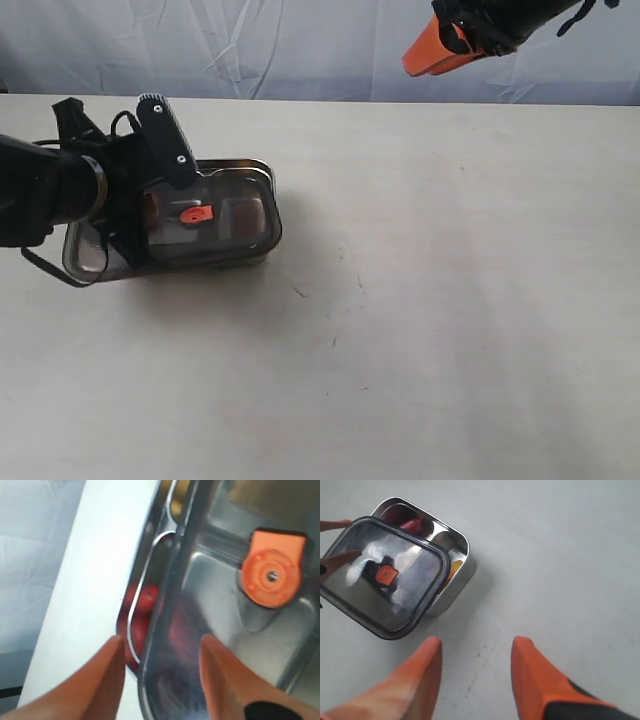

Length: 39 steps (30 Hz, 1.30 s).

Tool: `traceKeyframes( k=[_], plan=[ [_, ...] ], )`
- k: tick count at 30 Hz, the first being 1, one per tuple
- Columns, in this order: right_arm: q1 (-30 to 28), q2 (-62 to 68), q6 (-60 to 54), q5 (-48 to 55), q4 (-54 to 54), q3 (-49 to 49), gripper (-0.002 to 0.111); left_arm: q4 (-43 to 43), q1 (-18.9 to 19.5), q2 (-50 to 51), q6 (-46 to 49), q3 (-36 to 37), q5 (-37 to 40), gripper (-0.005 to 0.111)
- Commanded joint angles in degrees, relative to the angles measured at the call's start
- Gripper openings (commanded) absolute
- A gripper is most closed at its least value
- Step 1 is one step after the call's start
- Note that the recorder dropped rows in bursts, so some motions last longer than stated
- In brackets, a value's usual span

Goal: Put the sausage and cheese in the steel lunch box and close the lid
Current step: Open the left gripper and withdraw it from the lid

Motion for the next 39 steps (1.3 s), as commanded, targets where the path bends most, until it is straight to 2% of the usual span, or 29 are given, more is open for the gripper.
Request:
traceKeyframes(
  k=[1, 10, 16, 18, 20, 21, 22, 24, 26, 29, 37, 39],
  plan=[
    [-0.4, -0.6, -1.2, 0.1, 0.5, 0.1, 0.043, 0.8, 0.7, 0.2, -0.5, -3.0, 0.3, 0.046],
    [-0.4, -0.6, -1.3, 1.5, 1.7, 0.1, 0.043, 1.2, 4.2, 3.5, -0.5, -6.7, -1.4, 0.046],
    [-0.4, -0.6, -1.3, 2.7, 1.9, 0.1, 0.043, 0.9, 4.4, 3.4, -1.2, -9.1, 4.4, 0.044],
    [-0.4, -0.6, -1.3, 2.4, 2.3, 0.1, 0.035, -1.4, 4.4, 1.7, -2.9, -10.1, 7.4, 0.037],
    [-0.4, -0.6, -1.3, 2.3, 2.5, 0.1, 0.019, -6.6, 4.4, -1.3, -3.9, -10.3, 8.3, 0.017],
    [-0.4, -0.6, -1.3, 2.1, 2.5, 0.1, 0.006, -12.6, 4.6, -3.0, -3.8, -10.2, 8.6, 0.005],
    [-0.4, -0.6, -1.1, 2.0, 2.5, 0.1, -0.001, -16.5, 4.6, -4.7, -3.3, -9.9, 8.9, 0.001],
    [-0.4, -0.5, -0.6, 1.7, 2.3, 0.1, 0.0, -27.7, 4.6, -7.8, -0.7, -9.0, 11.7, 0.0],
    [-0.4, -0.4, -0.6, 1.7, 1.7, 0.1, 0.0, -41.5, 4.6, -11.0, 8.9, -7.8, 17.7, 0.0],
    [-0.4, 0.0, -0.6, 1.5, 1.7, 0.1, 0.0, -56.2, 4.6, -15.5, 22.4, -6.0, 26.4, 0.0],
    [-0.4, 1.4, -0.6, 1.7, 2.1, 0.1, 0.0, -86.0, 4.6, -25.4, 42.5, -4.3, 39.4, 0.0],
    [-0.4, 1.4, -0.6, 1.7, 2.6, 0.1, 0.0, -89.4, 4.6, -24.9, 44.5, -4.2, 42.8, 0.0]
  ],
)
